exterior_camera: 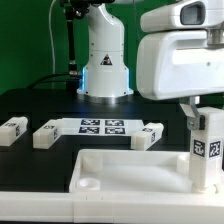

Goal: Assemble desk

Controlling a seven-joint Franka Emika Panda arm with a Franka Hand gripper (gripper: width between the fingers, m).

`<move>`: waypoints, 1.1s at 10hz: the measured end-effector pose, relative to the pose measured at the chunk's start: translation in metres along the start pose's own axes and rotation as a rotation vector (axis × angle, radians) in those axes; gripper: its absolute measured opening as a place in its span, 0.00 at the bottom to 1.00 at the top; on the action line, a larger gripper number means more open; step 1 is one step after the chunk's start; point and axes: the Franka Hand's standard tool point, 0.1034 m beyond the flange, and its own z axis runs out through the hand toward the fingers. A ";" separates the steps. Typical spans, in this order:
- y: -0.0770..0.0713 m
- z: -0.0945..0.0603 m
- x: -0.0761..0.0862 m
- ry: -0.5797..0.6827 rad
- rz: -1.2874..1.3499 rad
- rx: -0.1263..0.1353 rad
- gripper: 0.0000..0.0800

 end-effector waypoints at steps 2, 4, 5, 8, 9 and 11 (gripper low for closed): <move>0.000 0.000 0.000 0.000 0.008 0.000 0.36; 0.001 0.000 0.000 0.000 0.147 0.004 0.36; 0.002 0.000 0.000 0.000 0.253 0.009 0.36; 0.005 0.001 -0.001 -0.001 0.581 0.005 0.36; 0.007 0.001 -0.002 -0.002 0.673 0.012 0.36; 0.009 0.001 -0.003 -0.004 0.896 0.015 0.36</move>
Offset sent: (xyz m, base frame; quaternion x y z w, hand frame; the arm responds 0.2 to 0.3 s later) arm 0.0000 0.0000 0.0000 0.0000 0.0000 0.1938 0.9810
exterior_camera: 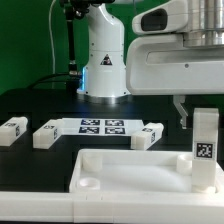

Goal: Assemble desk

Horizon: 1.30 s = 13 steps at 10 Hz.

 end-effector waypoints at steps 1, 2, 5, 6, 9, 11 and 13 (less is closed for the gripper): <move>0.000 0.000 0.000 -0.002 0.113 -0.002 0.36; 0.001 0.000 0.000 -0.002 0.237 -0.001 0.36; 0.002 0.001 -0.003 -0.020 0.540 -0.005 0.36; 0.001 0.001 -0.004 -0.022 0.583 -0.007 0.36; 0.000 0.001 -0.005 -0.026 0.608 -0.009 0.36; -0.001 0.001 -0.006 -0.025 0.528 -0.006 0.74; -0.004 0.001 -0.008 -0.026 0.278 -0.004 0.80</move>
Offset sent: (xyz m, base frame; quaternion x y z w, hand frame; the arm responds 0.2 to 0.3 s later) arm -0.0045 0.0033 -0.0030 -0.0119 -0.0117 0.2836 0.9588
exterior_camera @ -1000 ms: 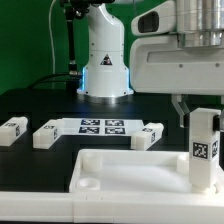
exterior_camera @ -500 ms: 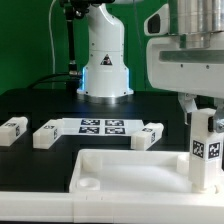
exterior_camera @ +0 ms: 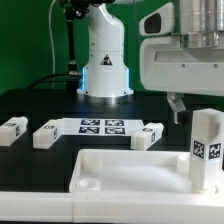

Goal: Assemble desk

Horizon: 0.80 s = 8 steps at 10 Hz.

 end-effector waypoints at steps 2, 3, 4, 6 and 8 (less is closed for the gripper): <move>-0.005 0.000 -0.006 0.000 -0.206 -0.002 0.81; -0.005 0.000 -0.006 -0.002 -0.328 -0.002 0.81; -0.003 -0.001 -0.005 -0.008 -0.447 -0.007 0.81; -0.004 -0.001 -0.005 -0.008 -0.606 -0.006 0.81; -0.004 0.000 -0.005 -0.009 -0.771 -0.007 0.81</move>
Offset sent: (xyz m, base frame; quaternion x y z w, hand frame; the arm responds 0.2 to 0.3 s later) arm 0.0042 0.0013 0.0037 -0.0004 -0.0347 -0.2789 0.9597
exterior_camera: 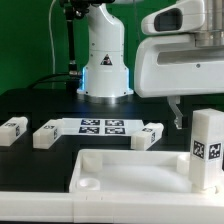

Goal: Assemble desk

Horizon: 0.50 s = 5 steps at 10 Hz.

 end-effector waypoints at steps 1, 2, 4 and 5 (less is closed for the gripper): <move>0.000 0.000 0.000 0.000 -0.075 -0.009 0.81; 0.001 0.000 0.000 0.000 -0.182 -0.017 0.81; 0.003 0.000 0.000 -0.002 -0.287 -0.021 0.78; 0.003 0.001 0.000 -0.002 -0.287 -0.021 0.78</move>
Offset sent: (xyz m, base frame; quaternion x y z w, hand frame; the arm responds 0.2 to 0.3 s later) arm 0.0015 -0.0036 -0.0007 0.0011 -0.0114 -0.1384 0.9903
